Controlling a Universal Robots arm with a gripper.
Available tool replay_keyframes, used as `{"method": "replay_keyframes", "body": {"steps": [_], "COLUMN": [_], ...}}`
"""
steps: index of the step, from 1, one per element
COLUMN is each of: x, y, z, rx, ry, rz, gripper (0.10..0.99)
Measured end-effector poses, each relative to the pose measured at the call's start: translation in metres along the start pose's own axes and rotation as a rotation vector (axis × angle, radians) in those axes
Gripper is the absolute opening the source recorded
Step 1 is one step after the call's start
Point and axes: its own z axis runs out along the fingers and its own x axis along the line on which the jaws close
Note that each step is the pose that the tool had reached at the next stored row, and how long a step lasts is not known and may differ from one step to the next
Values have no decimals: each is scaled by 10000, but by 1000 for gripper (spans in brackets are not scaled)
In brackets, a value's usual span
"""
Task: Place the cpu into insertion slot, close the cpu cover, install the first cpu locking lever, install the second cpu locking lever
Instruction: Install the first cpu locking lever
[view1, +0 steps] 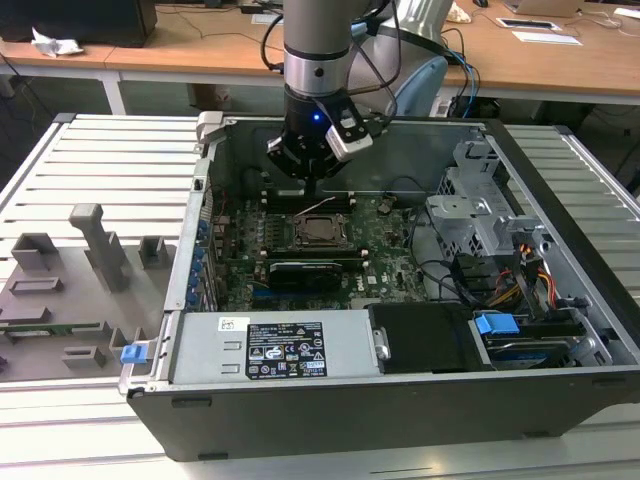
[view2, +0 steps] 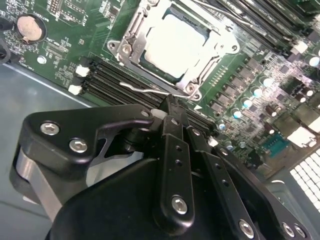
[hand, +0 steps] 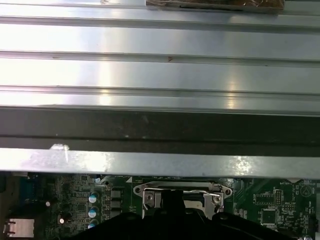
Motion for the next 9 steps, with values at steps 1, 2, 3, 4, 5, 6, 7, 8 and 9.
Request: {"method": "replay_keyframes", "body": {"steps": [1,2,3,4,5,6,7,8,9], "x": [-4,-7,-8,-10,-17,-26,-37,-52,-67], "y": [0,0,0,0,0,0,2,4,7], "z": [2,5,8,11,17,21,26,33,37], "rx": [0,0,-4,-5,-6,-6,-6,-7,-8], "ry": [1,3,2,2,4,5,5,4,3], "rz": [-53,-137,-222,-282,-324,-340,-348,-353,-355], "gripper": [106,106,106,106,106,106,106,106,106]}}
